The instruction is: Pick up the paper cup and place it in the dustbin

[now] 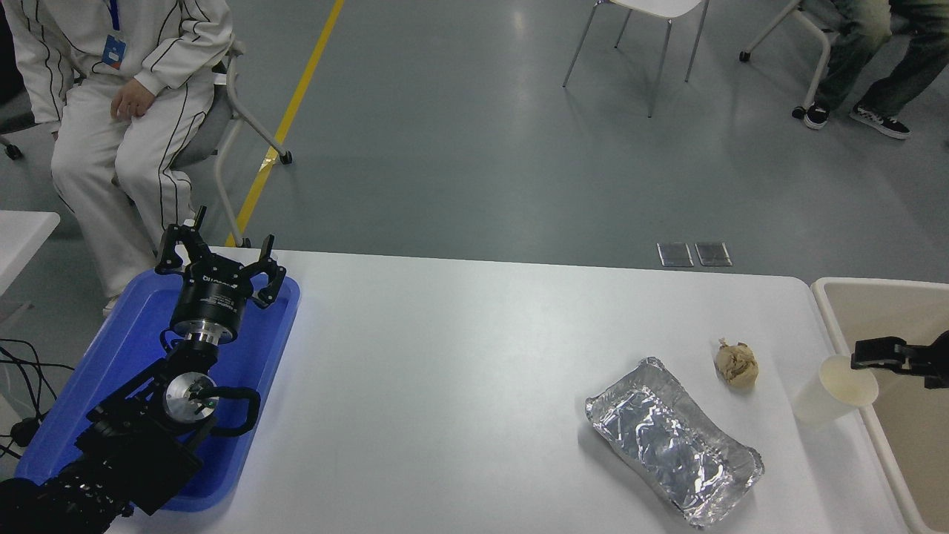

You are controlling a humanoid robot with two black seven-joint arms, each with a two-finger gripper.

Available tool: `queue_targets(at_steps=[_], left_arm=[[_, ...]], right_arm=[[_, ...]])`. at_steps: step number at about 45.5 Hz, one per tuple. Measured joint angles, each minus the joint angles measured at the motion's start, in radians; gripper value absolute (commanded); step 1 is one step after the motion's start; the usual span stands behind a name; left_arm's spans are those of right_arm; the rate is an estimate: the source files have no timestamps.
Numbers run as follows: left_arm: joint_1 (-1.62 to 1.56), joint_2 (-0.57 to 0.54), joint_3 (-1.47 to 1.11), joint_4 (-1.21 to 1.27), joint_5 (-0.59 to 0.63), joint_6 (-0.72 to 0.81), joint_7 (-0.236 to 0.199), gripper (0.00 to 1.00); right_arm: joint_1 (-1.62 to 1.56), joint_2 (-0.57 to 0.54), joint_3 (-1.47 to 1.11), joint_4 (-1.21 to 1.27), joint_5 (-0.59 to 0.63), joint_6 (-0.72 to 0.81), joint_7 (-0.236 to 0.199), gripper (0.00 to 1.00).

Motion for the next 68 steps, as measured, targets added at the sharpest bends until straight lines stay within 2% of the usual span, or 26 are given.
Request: queue_targets(at_steps=[7,16,20,27,29,34,43,68], left_arm=[[-0.001,0.0,0.0,0.0,0.0,0.0,0.0,1.0],[-0.001,0.0,0.0,0.0,0.0,0.0,0.0,1.0],[-0.001,0.0,0.0,0.0,0.0,0.0,0.0,1.0],[-0.001,0.001,0.0,0.0,0.0,0.0,0.0,1.0],[-0.001,0.001,0.0,0.0,0.0,0.0,0.0,1.0],[-0.001,0.001,0.0,0.0,0.0,0.0,0.0,1.0],[-0.001,0.0,0.0,0.0,0.0,0.0,0.0,1.0],[-0.001,0.0,0.0,0.0,0.0,0.0,0.0,1.0]], right_arm=[[-0.038,0.017,0.018,-0.028,0.001,-0.009,0.0,1.0],[-0.08,0.03,0.049,-0.051,0.001,-0.015,0.0,0.84],[-0.091,0.033,0.061,-0.057,0.002,-0.017,0.0,0.8],[-0.103,0.036,0.074,-0.062,0.008,-0.018,-0.01,0.59],[-0.105,0.036,0.075,-0.063,0.01,-0.019,-0.012,0.49],[-0.109,0.037,0.079,-0.064,0.018,-0.019,-0.019,0.4],[-0.115,0.038,0.081,-0.061,0.027,-0.017,-0.025,0.0],[-0.12,0.038,0.082,-0.018,0.037,-0.001,-0.029,0.0]])
